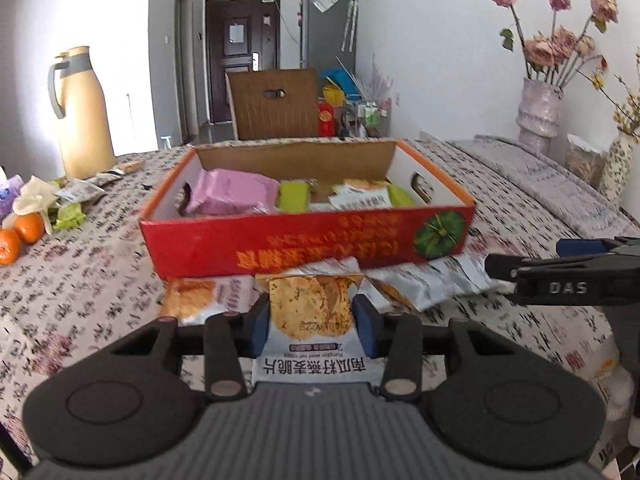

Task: Organize snacks
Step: 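Grasp a biscuit pack with left gripper while right grasps a white wafer packet, then lift both held snacks and carry them over the cardboard box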

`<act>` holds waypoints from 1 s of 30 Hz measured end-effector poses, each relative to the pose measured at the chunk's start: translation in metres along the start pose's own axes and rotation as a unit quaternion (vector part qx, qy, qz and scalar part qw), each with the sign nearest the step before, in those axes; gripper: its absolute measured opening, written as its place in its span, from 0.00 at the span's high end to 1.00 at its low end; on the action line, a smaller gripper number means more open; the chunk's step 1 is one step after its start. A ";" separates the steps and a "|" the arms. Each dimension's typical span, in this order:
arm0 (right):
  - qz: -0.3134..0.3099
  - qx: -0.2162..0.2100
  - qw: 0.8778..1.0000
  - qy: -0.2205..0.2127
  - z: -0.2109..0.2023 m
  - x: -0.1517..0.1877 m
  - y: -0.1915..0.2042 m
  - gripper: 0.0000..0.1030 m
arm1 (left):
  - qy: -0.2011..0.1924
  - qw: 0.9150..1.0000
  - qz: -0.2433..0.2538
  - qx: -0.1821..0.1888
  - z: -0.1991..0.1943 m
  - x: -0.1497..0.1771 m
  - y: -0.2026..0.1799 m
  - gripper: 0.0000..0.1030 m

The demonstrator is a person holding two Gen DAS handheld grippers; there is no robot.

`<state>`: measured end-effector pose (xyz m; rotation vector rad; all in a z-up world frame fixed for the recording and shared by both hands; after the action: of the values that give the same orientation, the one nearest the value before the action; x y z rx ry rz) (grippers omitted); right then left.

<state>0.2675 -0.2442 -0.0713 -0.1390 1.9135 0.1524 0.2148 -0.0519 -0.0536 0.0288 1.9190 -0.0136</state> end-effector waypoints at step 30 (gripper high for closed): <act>-0.014 -0.012 0.998 0.067 0.054 0.027 0.017 0.57 | 0.002 1.000 -0.016 -0.005 0.016 -0.007 0.028 0.57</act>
<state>0.3053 -0.2191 -0.1146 -0.1954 2.0420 0.1496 0.2332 -0.0240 -0.0525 -0.0096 1.9226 -0.0249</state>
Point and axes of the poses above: each gripper's, at about its wrist camera, not at the fingertips, and z roughly the way its jaws point, y to its left, x to its underside, the point moved 9 cm from there along z, roughly the way its jaws point, and after that the axes turned 13 degrees about -y, right-handed, at the moved point
